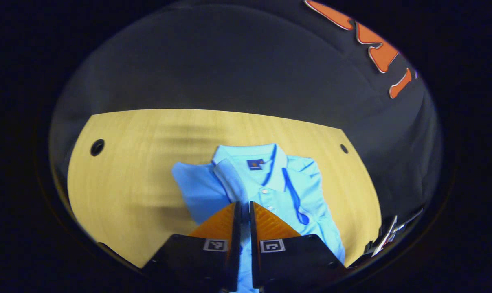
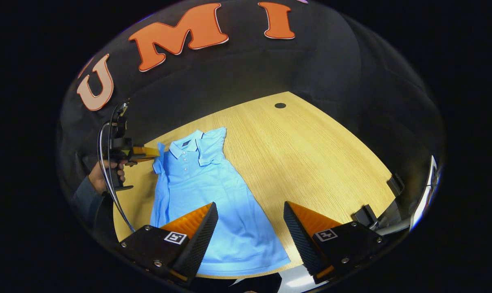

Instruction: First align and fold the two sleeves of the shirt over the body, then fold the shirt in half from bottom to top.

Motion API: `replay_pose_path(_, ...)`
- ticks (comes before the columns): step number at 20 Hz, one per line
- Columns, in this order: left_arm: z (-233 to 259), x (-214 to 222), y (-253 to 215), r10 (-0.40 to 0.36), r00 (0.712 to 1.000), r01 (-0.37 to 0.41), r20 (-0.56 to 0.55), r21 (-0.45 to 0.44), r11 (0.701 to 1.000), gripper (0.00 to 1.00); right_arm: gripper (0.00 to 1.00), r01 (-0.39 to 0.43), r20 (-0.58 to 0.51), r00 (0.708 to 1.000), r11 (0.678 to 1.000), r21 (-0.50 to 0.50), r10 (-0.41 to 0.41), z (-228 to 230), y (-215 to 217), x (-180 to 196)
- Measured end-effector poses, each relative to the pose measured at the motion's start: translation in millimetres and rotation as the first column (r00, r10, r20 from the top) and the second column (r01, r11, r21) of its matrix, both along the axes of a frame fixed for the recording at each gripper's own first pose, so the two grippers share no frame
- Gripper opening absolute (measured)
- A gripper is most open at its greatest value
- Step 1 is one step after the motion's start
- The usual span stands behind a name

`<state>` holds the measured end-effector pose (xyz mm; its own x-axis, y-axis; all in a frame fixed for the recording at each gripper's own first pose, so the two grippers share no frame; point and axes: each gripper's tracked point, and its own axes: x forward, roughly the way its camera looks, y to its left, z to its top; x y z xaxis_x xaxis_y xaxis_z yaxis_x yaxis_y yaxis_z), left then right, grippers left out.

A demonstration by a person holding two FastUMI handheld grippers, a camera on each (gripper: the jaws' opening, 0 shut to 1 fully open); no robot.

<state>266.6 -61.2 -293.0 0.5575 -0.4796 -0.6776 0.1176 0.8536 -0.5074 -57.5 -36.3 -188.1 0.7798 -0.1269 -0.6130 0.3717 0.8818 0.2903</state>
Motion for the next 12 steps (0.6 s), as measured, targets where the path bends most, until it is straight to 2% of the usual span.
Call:
replay_pose_path(1,7.2,-3.6,-13.5,-0.027,1.0,0.028,0.007,-0.054,0.998,0.42,0.98,-0.005,-0.004,1.0,1.0,0.003,0.005,-1.8,3.1,-2.1)
replay_pose_path(2,13.4,-9.9,-18.5,-0.041,0.999,0.042,0.015,-0.084,0.996,0.5,0.98,-0.015,-0.011,1.0,1.0,0.0,0.015,-5.3,4.5,-4.0)
replay_pose_path(3,17.5,-16.5,-12.6,-0.03,0.999,0.031,0.024,-0.077,0.997,0.73,0.98,-0.024,-0.016,1.0,1.0,-0.002,0.024,-7.2,5.5,-4.9)
replay_pose_path(5,23.2,-38.2,10.7,-0.005,0.999,0.006,0.04,-0.024,1.0,0.99,0.98,-0.056,-0.017,0.998,0.998,0.008,0.057,-11.8,10.0,-4.4)
replay_pose_path(7,26.8,-73.4,32.5,0.018,0.999,-0.02,0.051,0.044,0.999,1.0,0.99,-0.107,-0.036,0.994,0.994,0.013,0.108,-23.4,13.8,-7.9)
replay_pose_path(8,29.6,-90.5,40.0,0.026,0.998,-0.03,0.056,0.059,0.998,0.97,0.99,-0.14,-0.049,0.989,0.99,0.02,0.141,-30.1,17.7,-11.5)
replay_pose_path(9,31.3,-125.7,48.3,0.048,0.998,-0.051,0.042,0.076,0.996,0.98,0.99,-0.177,-0.072,0.981,0.984,0.027,0.179,-39.8,19.9,-16.7)
replay_pose_path(12,27.1,-181.1,57.5,0.08,0.996,-0.082,0.03,0.104,0.991,1.0,0.99,-0.235,-0.111,0.965,0.971,0.034,0.238,-60.2,25.1,-26.2)
